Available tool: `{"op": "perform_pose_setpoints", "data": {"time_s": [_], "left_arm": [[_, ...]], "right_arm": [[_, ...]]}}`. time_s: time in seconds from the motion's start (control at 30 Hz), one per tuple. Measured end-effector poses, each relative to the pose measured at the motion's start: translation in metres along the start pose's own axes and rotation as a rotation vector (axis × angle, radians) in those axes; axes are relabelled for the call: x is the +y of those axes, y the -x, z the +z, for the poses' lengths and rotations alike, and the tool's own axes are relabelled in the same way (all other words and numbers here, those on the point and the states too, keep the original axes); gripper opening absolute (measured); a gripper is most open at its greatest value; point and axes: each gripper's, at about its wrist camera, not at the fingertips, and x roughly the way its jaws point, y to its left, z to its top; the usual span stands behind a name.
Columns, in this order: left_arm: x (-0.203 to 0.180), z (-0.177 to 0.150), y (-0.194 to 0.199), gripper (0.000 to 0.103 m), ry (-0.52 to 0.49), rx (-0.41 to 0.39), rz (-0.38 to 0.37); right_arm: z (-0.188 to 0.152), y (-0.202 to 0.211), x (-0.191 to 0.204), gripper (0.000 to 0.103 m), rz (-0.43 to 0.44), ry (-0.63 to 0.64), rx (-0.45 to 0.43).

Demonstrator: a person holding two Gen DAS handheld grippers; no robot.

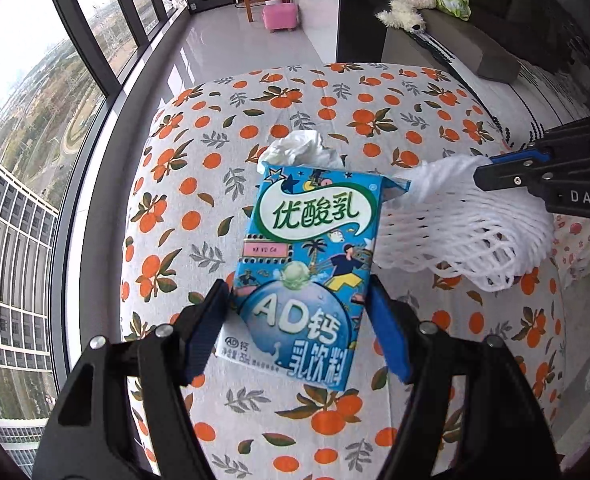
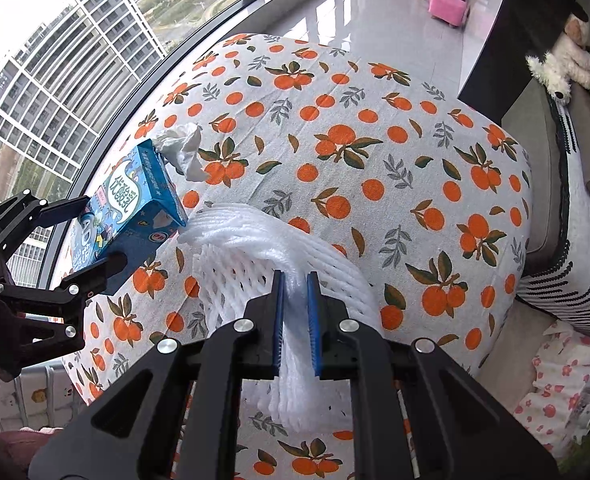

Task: Collect trash
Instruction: 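Grasp the blue AD milk carton with the left tool while the right tool holds the foam net, then carry the blue carton and foam net with both tools over the grey bin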

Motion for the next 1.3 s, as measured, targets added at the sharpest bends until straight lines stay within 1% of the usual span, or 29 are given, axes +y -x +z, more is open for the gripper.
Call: {"op": "perform_pose_setpoints", "data": {"time_s": [0.2,0.37,0.5,0.6,0.73,0.8,0.9,1.03,1.13,1.23,1.3], "left_arm": [[0.038,-0.055,0.038,0.069,0.177,-0.017,0.065],[0.079,-0.116,0.066,0.069,0.348,-0.008,0.125],[0.116,-0.17,0.087,0.069,0.474,-0.001,0.163],[0.147,-0.213,0.101,0.069,0.557,0.006,0.183],[0.195,-0.272,0.112,0.069,0.637,0.023,0.193],[0.222,-0.302,0.113,0.069,0.671,0.041,0.201],[0.267,-0.349,0.117,0.069,0.718,0.061,0.235],[0.32,-0.41,0.11,0.069,0.777,0.095,0.274],[0.349,-0.448,0.093,0.069,0.814,0.121,0.291],[0.371,-0.476,0.064,0.069,0.854,0.145,0.291],[0.383,-0.492,0.044,0.069,0.879,0.155,0.281]], "right_arm": [[-0.006,0.013,0.053,0.01,0.03,0.114,-0.005],[-0.004,0.015,0.121,0.01,0.087,0.227,-0.011],[-0.007,0.012,0.19,0.01,0.141,0.325,0.0],[-0.013,0.006,0.249,0.01,0.182,0.389,0.013],[-0.023,-0.012,0.333,0.01,0.225,0.45,0.035],[-0.029,-0.025,0.377,0.01,0.244,0.465,0.053],[-0.039,-0.05,0.444,0.01,0.282,0.474,0.074],[-0.048,-0.101,0.519,0.01,0.309,0.455,0.102],[-0.051,-0.156,0.555,0.01,0.297,0.385,0.12],[-0.05,-0.218,0.575,0.01,0.262,0.301,0.146],[-0.05,-0.258,0.586,0.01,0.221,0.279,0.149]]}}
